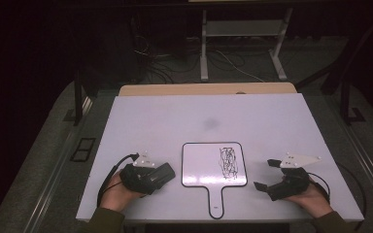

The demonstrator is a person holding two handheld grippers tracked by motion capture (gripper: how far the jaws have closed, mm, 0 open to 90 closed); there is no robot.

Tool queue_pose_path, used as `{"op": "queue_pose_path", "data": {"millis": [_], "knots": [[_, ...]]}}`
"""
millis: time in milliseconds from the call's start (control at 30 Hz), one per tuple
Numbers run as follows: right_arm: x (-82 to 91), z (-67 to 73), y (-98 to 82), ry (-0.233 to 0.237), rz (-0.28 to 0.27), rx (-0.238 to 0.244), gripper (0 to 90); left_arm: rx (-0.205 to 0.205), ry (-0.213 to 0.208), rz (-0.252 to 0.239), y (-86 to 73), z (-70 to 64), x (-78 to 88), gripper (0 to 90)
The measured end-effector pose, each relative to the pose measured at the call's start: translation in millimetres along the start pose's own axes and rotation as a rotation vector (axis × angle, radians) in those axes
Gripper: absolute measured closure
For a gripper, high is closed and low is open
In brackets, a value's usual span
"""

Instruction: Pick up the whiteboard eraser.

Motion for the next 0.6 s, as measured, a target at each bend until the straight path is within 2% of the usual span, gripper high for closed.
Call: {"op": "queue_pose_path", "data": {"millis": [200, 500, 600], "knots": [[0.0, 0.0, 0.1, 0.000, 0.000, -0.001, 0.0, 0.003, 0.006, 0.024, 2.3, -0.4, 0.2, 38.7], [-0.4, -0.7, 0.5, 0.000, -0.001, -0.003, 0.0, 0.042, -0.023, -0.008, -0.7, 3.7, 1.2, 38.9], [-0.3, -0.1, 0.3, 0.000, 0.000, -0.001, 0.0, 0.041, -0.024, -0.008, -1.3, 4.2, 2.0, 39.0]]}}
Point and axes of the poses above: each handheld gripper's, and its own axes: x roughly backward along the jaws, y roughly out of its top, z roughly to its left, the point moved 1 cm from there along -x, roughly forward along the jaws, and after that the axes turned 1 degree about -y, right-handed, at the moved point
